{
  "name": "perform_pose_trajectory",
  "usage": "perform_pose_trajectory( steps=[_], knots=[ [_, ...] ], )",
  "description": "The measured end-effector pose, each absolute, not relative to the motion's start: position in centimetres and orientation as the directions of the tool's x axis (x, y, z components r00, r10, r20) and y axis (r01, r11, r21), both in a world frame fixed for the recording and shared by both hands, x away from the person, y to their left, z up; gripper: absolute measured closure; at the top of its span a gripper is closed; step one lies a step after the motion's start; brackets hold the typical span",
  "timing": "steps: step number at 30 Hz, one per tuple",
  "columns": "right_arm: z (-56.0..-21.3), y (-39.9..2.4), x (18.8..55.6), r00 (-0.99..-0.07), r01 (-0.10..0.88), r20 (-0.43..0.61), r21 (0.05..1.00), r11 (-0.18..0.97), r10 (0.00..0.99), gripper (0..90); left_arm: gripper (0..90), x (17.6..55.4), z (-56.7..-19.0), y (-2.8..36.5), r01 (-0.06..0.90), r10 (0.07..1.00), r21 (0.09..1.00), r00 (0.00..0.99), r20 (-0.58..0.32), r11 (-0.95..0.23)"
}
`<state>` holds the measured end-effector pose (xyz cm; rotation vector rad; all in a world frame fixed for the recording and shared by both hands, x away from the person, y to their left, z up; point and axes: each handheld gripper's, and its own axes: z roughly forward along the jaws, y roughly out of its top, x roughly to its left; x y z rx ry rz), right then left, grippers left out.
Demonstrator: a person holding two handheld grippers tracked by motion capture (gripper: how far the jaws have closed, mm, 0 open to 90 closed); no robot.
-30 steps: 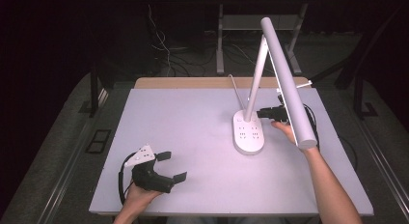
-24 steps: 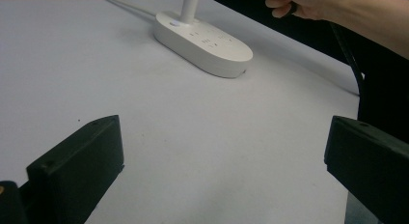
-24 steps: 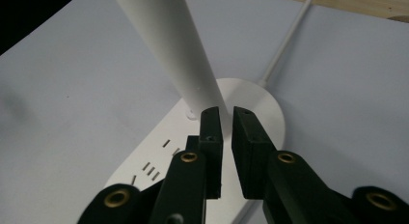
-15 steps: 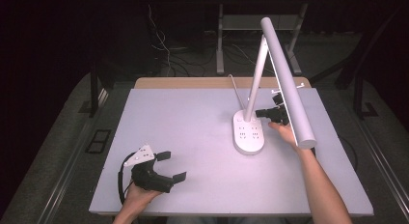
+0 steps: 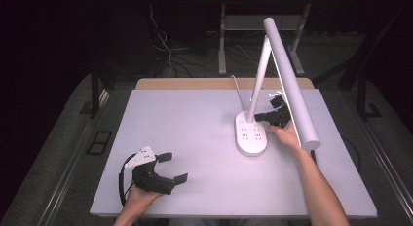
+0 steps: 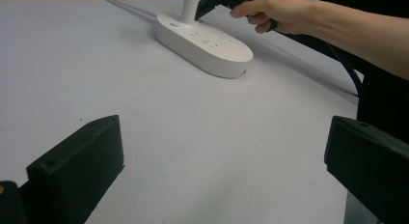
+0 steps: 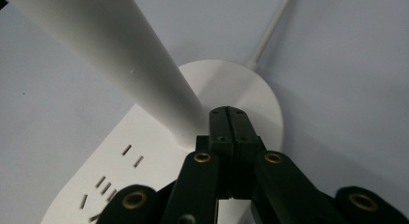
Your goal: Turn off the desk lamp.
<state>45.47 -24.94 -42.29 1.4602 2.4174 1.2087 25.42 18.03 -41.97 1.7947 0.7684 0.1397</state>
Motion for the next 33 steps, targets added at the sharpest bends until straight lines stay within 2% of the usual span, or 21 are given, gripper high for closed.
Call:
perform_pose_trajectory(
  steps=[16, 26, 33],
  knots=[
    [-42.19, -24.5, 45.04, -0.557, 0.699, 0.277, 0.665, 0.263, 0.783, 90.0, 0.0, 25.43, -42.01, 17.92, 0.43, 0.56, 0.887, 0.782, -0.274, -0.166],
    [-42.13, -24.46, 45.15, -0.542, 0.711, 0.284, 0.656, 0.252, 0.791, 90.0, 0.0, 25.34, -42.0, 17.91, 0.43, 0.56, 0.888, 0.782, -0.275, -0.164],
    [-42.68, -25.1, 45.12, -0.536, 0.713, 0.329, 0.669, 0.208, 0.778, 90.0, 0.0, 25.32, -42.02, 17.81, 0.43, 0.561, 0.888, 0.781, -0.273, -0.166]
  ],
)
